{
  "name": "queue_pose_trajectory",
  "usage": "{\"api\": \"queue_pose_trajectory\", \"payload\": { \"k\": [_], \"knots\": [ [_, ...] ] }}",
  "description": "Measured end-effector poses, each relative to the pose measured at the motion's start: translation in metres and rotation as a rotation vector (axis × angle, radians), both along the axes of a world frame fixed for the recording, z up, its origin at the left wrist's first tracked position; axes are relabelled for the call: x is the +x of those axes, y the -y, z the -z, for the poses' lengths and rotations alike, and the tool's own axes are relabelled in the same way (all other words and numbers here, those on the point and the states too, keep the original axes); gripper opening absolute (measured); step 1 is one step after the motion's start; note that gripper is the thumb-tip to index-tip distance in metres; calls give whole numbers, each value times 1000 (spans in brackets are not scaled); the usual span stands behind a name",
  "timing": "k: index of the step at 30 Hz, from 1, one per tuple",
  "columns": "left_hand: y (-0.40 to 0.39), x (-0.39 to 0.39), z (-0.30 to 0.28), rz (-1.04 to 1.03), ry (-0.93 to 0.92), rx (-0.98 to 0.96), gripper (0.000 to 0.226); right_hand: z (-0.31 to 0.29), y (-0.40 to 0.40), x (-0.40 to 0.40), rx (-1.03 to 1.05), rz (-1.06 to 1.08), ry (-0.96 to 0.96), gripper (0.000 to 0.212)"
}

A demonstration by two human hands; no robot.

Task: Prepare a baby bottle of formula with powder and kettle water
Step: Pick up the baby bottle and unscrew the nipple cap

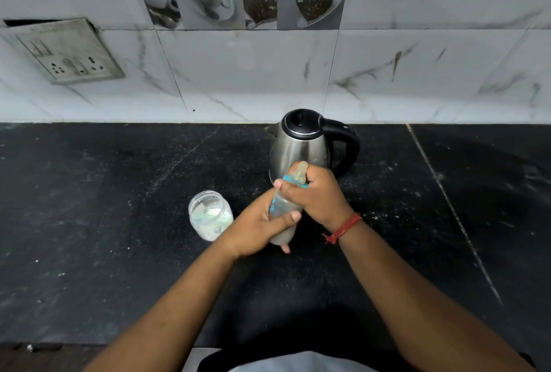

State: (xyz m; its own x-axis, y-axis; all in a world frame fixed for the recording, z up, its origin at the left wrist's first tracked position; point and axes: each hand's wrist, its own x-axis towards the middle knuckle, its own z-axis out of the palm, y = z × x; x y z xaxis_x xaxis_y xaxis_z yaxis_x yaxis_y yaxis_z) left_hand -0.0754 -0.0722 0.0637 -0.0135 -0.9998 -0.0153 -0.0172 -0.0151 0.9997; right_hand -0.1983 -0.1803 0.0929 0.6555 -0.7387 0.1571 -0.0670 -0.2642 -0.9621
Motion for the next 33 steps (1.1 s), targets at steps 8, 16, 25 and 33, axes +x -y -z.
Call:
{"api": "queue_pose_trajectory", "payload": {
  "k": [8,16,25,33],
  "knots": [
    [2,0,6,11,-313,135,69,-2,20,-9,159,-277,-37,30],
    [9,7,7,-74,-67,66,38,13,16,-8,163,-70,13,56],
    [9,6,8,-97,-73,40,38,12,15,-12,358,-136,93,52],
    [8,6,12,-111,3,34,37,14,12,-11,382,-110,63,47]
  ]
}}
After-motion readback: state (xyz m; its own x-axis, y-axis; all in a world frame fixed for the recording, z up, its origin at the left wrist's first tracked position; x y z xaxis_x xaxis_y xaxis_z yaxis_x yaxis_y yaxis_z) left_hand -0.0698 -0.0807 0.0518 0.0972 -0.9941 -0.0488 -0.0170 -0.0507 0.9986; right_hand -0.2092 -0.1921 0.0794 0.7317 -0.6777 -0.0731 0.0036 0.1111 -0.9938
